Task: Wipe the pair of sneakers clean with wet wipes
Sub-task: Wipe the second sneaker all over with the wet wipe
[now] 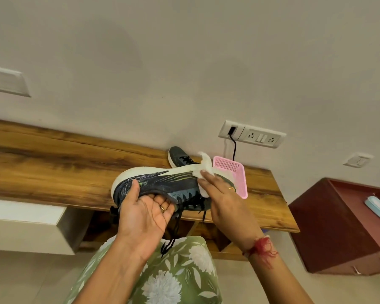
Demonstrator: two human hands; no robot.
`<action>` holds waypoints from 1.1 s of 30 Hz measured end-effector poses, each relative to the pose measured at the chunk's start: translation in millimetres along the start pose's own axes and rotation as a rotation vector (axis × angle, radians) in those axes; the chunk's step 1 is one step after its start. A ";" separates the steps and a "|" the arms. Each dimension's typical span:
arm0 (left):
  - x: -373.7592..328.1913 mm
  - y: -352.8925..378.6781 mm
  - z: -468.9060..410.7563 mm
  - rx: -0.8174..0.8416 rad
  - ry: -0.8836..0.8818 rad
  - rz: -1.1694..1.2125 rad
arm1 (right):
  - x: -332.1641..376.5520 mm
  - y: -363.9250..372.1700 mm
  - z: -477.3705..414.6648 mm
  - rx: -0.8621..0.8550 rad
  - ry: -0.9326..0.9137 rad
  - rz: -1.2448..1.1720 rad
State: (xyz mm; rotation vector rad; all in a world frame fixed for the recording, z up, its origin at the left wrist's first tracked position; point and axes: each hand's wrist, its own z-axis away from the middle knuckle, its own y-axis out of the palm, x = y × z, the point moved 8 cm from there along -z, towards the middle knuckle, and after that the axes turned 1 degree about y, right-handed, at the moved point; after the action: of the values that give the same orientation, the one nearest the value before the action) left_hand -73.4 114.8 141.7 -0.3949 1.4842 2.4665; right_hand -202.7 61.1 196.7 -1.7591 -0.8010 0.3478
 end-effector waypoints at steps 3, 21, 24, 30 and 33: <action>1.2 -2.8 -0.5 -0.007 -0.009 0.004 | 2.9 -11.5 2.4 -0.082 -0.011 -0.041; 3.0 3.5 3.8 0.021 -0.001 -0.021 | 2.4 -9.0 5.9 -0.101 0.123 -0.042; 2.5 2.5 3.6 0.013 -0.007 -0.022 | 5.5 -7.5 5.3 -0.154 0.122 0.036; 3.3 3.7 7.0 0.049 -0.036 0.056 | -15.0 -27.3 4.7 -0.347 0.309 0.037; 1.8 6.7 7.3 0.098 -0.019 0.095 | -20.6 -20.9 2.7 -0.359 0.369 -0.029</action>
State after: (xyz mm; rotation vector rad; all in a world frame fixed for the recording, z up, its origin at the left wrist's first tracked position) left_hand -78.1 118.3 149.9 -0.2881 1.6436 2.4490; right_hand -226.3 52.5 212.0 -2.0620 -0.6463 -0.1509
